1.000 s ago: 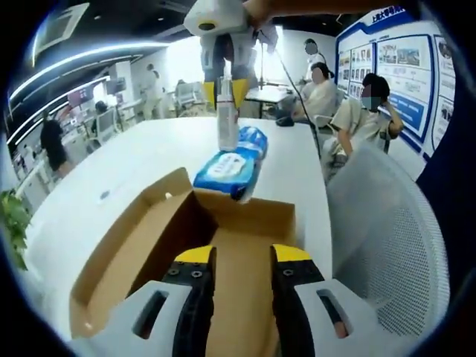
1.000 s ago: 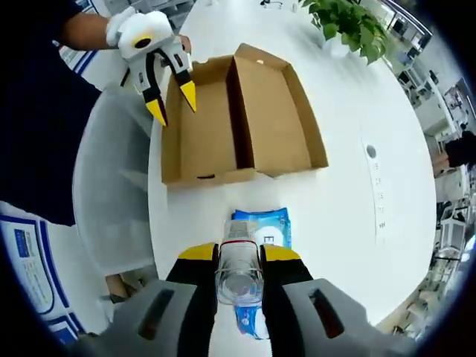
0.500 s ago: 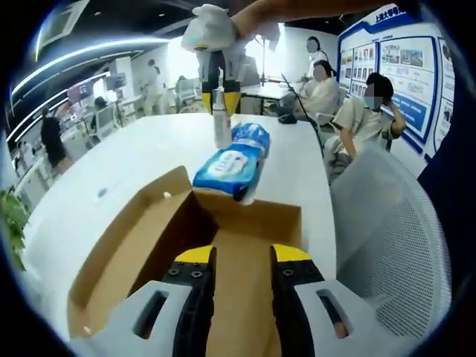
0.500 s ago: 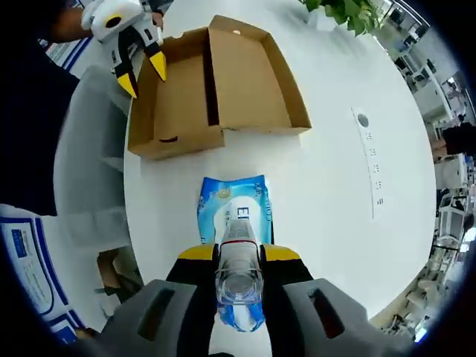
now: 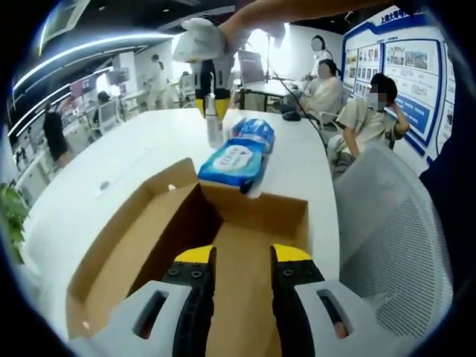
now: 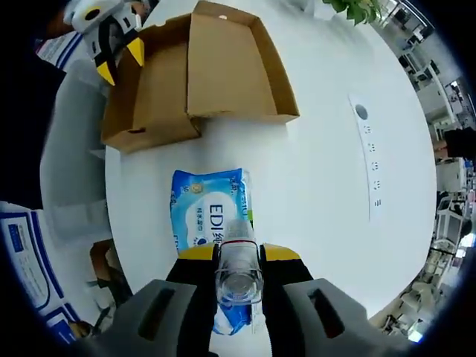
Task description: Operate the shoe box by opening the lid, removing the specified soft item, and placing it in the target area until the item is outside and the box remains undamaged.
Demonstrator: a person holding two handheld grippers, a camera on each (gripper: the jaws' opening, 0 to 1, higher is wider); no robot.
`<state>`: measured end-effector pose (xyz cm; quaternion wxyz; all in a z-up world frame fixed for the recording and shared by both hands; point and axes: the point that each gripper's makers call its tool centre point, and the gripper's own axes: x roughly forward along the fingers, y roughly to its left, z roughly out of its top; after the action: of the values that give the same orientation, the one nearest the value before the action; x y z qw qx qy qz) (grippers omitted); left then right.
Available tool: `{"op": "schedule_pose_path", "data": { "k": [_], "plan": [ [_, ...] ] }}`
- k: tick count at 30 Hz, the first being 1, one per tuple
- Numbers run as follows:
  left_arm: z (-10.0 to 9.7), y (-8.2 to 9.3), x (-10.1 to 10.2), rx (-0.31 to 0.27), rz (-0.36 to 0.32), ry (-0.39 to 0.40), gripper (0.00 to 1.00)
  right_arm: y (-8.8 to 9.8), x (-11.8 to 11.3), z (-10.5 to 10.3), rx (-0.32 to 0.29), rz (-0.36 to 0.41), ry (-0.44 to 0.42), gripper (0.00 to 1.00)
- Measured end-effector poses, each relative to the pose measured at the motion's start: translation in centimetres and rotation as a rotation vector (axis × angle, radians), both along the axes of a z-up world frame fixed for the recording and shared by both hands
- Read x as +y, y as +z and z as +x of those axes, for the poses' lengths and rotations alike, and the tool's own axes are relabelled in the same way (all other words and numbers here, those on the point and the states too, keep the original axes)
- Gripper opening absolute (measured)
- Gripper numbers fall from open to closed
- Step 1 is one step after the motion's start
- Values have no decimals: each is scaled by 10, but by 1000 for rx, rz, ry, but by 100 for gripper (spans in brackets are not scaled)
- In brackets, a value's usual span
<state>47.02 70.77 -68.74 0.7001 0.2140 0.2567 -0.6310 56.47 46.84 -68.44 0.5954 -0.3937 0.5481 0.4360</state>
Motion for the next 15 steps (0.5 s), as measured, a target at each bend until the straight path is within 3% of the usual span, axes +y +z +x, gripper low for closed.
{"op": "schedule_pose_path", "data": {
  "k": [9,15],
  "plan": [
    [2,11,-22,-7,-23,3,27,-8,-5,13,-8,-5,4,19],
    [-2,9,-33,-8,-19,-7,27,-13,-9,20,-19,-6,3,19]
  ]
}}
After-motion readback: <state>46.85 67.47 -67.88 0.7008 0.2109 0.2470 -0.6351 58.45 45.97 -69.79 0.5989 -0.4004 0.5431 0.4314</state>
